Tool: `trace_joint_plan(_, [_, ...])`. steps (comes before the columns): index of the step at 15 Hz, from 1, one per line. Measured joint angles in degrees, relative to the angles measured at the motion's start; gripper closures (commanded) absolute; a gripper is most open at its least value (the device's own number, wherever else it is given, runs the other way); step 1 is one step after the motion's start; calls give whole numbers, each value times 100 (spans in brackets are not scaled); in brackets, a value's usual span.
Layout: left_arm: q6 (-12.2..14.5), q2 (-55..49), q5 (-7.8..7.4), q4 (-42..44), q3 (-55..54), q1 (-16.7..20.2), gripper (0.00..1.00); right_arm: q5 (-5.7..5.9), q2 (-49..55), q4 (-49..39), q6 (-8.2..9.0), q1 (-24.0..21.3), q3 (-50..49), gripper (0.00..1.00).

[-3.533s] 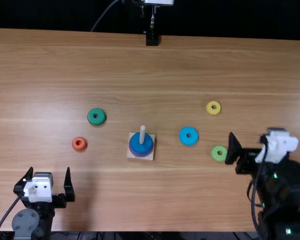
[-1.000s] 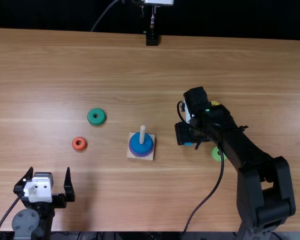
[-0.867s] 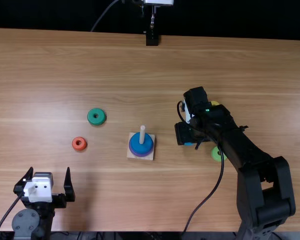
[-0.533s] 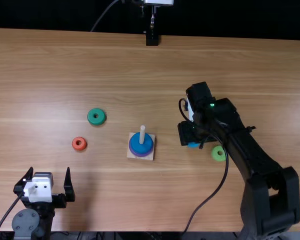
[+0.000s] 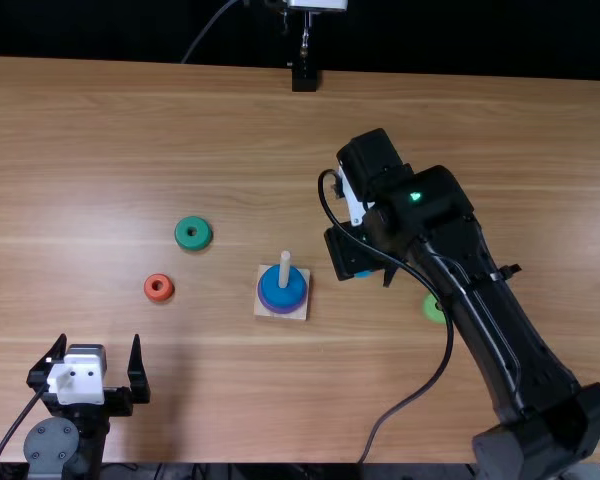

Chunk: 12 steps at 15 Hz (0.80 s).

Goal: Build the Hanoi tower: stack the rings onto the peg from bottom to top in this color order: purple, dark blue, light blue, dark green, light green, yellow, orange.

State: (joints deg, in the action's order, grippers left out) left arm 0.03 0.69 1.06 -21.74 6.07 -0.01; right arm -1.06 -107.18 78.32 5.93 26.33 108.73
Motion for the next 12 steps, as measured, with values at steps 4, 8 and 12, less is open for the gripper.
trace_joint_plan(4, [-2, -2, 0, 0, 0, 0, 0, 2, -2, 87, 0, 356, 927, 100])
trace_joint_plan(8, [0, 0, -2, 0, 0, 0, 0, 0, -13, 94, 2, 774, 1172, 100])
trace_joint_plan(12, [-2, -2, 0, 2, 0, 2, 0, 0, -271, 94, 13, 994, 1178, 100])
